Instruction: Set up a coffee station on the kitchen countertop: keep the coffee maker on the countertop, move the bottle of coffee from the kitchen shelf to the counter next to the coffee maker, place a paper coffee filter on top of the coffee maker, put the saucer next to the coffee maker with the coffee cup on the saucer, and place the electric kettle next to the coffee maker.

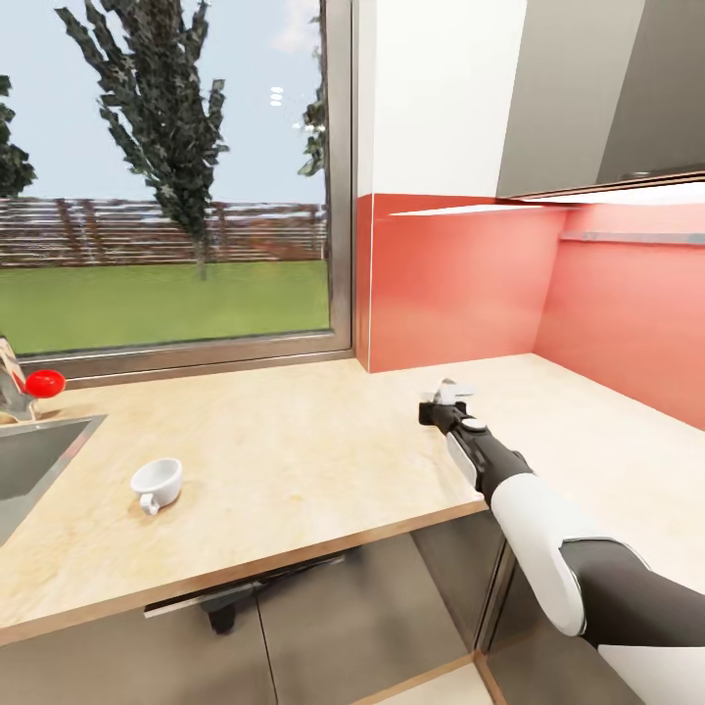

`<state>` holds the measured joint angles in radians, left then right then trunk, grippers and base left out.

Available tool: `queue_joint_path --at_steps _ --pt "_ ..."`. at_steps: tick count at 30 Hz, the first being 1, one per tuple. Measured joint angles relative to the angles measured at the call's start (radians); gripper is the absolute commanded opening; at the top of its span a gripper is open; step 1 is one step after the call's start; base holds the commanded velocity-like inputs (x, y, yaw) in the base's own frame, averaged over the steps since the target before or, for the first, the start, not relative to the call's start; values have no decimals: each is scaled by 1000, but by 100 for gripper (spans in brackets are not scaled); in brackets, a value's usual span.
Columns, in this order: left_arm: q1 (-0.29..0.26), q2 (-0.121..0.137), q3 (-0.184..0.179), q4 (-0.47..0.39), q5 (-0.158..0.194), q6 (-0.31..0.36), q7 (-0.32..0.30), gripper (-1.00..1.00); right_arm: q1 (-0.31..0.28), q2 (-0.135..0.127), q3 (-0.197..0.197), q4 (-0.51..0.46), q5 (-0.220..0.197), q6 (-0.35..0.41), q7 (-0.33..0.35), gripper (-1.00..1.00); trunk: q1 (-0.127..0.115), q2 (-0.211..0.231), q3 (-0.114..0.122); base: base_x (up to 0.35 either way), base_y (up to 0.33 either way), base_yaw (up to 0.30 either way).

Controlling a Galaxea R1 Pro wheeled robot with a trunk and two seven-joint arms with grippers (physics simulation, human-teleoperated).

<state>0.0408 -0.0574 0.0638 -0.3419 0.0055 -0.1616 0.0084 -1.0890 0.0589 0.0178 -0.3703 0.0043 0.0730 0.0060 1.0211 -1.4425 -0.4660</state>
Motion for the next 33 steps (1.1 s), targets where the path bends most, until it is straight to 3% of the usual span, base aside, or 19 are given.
queue_joint_path --at_steps 4,10,12,14,15,16,21,26,33 --pt "0 0 0 0 0 0 0 100 1 -2 -1 -57 0 3 59 -100 0 0 0 0 0 0" --pt "0 0 0 -1 0 0 0 100 60 -5 -1 -184 1 10 113 -100 0 0 0 0 0 0" --pt "0 0 0 -1 0 0 0 100 97 -5 -1 -282 1 44 119 -100 0 0 0 0 0 0" --pt "-1 0 0 -1 0 0 0 100 174 -6 0 -484 1 209 122 -100 0 0 0 0 0 0" --pt "0 0 0 -1 0 0 0 100 192 -6 0 -528 1 238 122 -100 0 0 0 0 0 0" --pt "0 0 0 -1 0 0 0 100 242 -6 -1 -630 1 294 123 -100 0 0 0 0 0 0" --pt "0 0 -1 0 0 0 -1 100 388 -15 -2 -822 -1 350 125 -100 0 0 0 0 0 0" --pt "0 -1 -1 0 0 0 -1 100 469 -22 -2 -964 0 367 125 -100 0 0 0 0 0 0" --pt "0 -2 -2 0 0 0 -2 100 487 -29 -1 -1006 -2 389 126 -100 0 0 0 0 0 113"
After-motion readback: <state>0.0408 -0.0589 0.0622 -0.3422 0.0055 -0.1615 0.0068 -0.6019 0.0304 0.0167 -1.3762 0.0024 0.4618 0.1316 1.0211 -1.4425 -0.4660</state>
